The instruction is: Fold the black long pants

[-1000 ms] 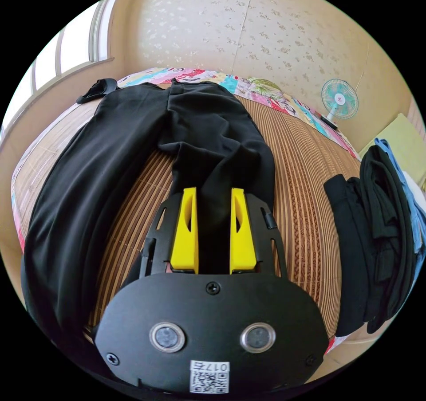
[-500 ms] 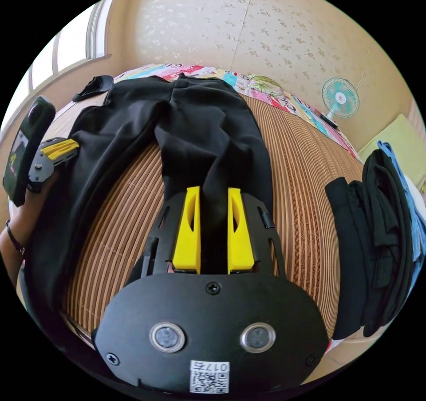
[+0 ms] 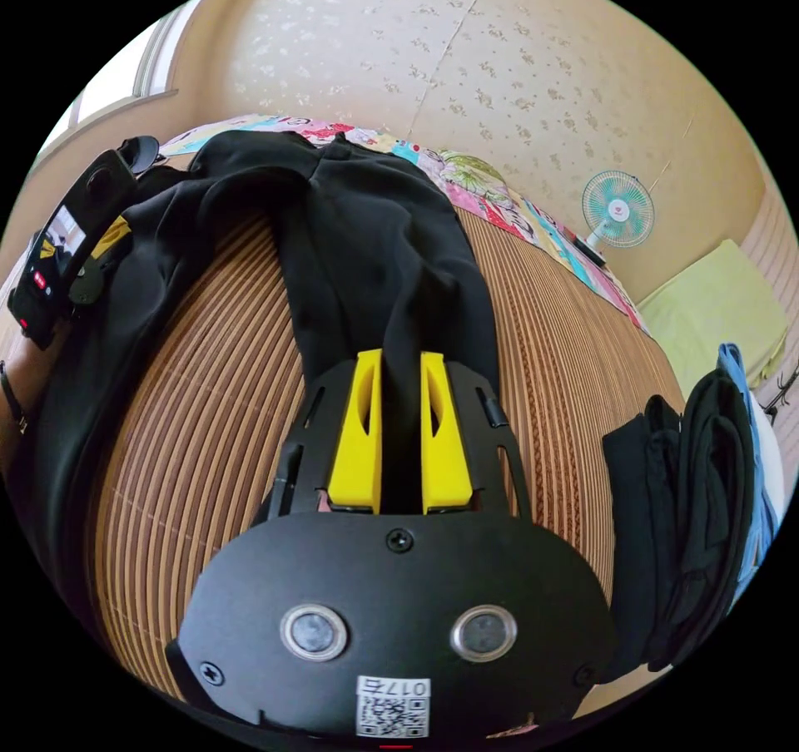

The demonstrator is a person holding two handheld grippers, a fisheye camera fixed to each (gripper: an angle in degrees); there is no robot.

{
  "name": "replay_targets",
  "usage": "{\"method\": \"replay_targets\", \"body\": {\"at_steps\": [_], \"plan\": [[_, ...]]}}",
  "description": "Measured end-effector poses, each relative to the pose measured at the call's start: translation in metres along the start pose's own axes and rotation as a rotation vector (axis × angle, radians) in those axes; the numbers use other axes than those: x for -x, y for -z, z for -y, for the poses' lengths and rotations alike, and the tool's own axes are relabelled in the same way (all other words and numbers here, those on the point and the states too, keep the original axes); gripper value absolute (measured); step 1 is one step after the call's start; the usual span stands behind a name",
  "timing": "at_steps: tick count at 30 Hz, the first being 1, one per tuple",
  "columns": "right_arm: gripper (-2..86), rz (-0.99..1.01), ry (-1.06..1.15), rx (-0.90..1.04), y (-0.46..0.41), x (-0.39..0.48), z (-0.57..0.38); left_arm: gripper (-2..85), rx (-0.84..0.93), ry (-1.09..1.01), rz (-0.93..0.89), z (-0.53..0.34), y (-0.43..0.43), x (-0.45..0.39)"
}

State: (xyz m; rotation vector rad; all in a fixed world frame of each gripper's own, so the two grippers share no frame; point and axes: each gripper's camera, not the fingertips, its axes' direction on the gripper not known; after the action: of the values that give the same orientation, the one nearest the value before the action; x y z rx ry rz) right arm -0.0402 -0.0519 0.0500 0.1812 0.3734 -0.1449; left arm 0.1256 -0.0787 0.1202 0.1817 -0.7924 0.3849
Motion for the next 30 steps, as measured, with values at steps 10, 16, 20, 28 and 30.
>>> {"method": "replay_targets", "body": {"at_steps": [10,16,20,28,30], "plan": [[8.7,0.248,-0.079,0.191,0.024,-0.057,0.011,-1.0,-0.018,0.02,-0.033,0.001,0.005,0.008],[9.7,0.386,-0.163,0.045,0.093,-0.051,-0.099,-0.9,-0.024,0.041,-0.054,-0.001,0.0,0.02],[10.3,0.264,-0.106,0.045,0.086,-0.024,-0.11,-0.7,-0.031,0.073,-0.157,-0.005,-0.008,0.044],[7.6,0.177,-0.038,0.016,0.085,-0.001,-0.102,-0.6,-0.005,0.038,-0.301,-0.043,-0.008,0.087],[7.0,0.167,-0.021,0.016,0.085,0.004,-0.1,-0.6,0.037,0.159,-0.475,-0.074,-0.007,0.13]]}}
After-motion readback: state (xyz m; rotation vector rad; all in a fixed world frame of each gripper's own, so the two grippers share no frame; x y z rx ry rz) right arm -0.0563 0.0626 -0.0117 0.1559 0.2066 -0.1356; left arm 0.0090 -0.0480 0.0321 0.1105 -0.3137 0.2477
